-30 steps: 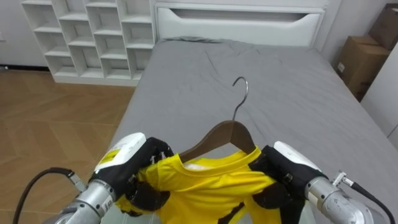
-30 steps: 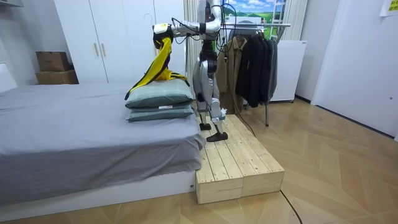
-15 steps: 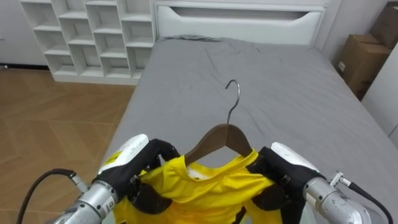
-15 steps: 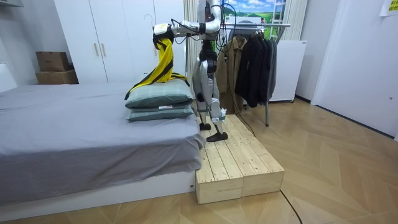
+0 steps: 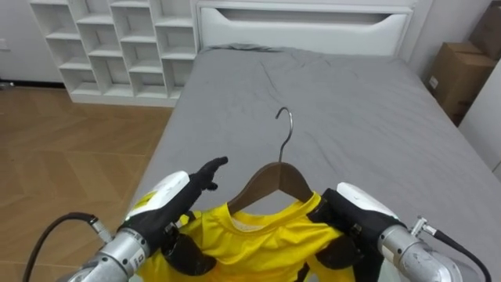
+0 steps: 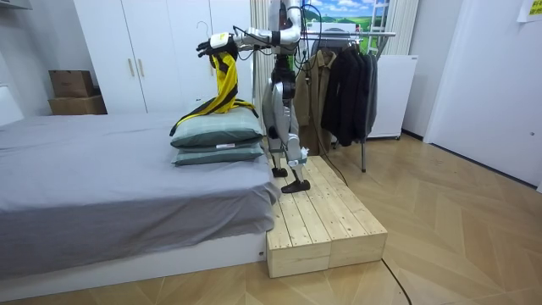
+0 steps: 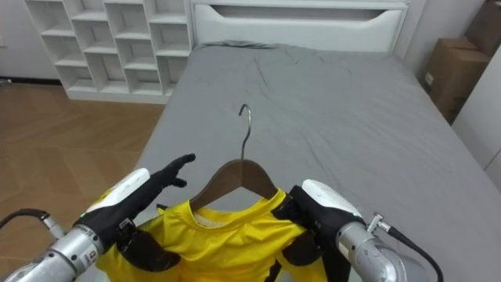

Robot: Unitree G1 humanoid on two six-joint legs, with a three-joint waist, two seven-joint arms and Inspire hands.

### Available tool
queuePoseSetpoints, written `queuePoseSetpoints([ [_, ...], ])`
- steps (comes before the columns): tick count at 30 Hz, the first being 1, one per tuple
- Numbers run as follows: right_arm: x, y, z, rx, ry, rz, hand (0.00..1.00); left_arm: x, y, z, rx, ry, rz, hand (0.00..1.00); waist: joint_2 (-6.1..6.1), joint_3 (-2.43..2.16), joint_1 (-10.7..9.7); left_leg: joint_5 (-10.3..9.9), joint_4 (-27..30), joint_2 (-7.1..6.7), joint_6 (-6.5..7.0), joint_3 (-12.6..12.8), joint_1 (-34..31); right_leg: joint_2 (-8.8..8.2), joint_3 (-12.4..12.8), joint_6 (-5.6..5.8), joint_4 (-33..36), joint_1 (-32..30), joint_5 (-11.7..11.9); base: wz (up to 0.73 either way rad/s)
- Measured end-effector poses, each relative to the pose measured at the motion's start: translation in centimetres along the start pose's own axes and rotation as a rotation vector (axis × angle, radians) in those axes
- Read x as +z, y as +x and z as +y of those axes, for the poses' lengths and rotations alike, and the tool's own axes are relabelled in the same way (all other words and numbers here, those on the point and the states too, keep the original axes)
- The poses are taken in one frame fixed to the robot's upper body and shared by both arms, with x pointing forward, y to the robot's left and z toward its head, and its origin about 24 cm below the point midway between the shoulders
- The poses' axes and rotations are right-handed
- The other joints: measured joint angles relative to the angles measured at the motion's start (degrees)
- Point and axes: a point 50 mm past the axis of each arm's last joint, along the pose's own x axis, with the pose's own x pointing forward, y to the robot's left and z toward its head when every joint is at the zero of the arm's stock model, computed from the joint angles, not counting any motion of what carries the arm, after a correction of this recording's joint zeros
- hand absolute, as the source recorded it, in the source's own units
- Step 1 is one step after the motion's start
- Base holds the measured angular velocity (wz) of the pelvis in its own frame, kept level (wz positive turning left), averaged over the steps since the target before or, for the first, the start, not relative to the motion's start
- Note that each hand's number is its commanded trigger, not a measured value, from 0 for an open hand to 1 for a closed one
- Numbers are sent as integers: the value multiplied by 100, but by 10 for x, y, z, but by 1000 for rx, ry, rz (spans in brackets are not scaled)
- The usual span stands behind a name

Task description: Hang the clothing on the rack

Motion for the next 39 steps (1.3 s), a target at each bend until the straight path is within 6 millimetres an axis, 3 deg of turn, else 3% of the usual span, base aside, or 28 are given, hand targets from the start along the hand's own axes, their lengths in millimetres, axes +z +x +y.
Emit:
queuePoseSetpoints([
  [12, -1, 0, 2, 22, 1, 4, 100, 1, 0, -2, -31, -38, -13, 0, -1, -1, 3, 0, 2, -1, 0, -4, 0, -33, 12, 1, 3, -8, -1, 0],
  [22, -16, -1, 10, 12, 33, 59, 100, 0, -2, -1, -38, -113, -28, 0, 20, -13, -5, 0, 12, -6, 0, -6, -12, -44, 6, 4, 3, -3, -2, 0],
  [30, -22, -5, -4, -121, 53, 80, 100, -3, -2, 0, -33, -121, -11, 0, 133, -82, -79, 1, 12, -2, 0, 35, 13, -35, 39, 3, 9, 1, -2, -2],
  [35, -31, -6, -5, -164, 97, 105, 100, -4, -3, 2, -20, -121, -3, 0, 132, -76, -108, 1, 7, -4, 0, 34, 30, -39, 44, 3, 25, 9, -2, -1],
  [39, -44, -7, -5, -198, 146, 149, 100, -10, -7, 11, 21, -144, 13, 0, 60, -29, -113, 1, 1, -11, 0, 37, 0, -51, 60, 1, 119, -73, -48, 0],
])
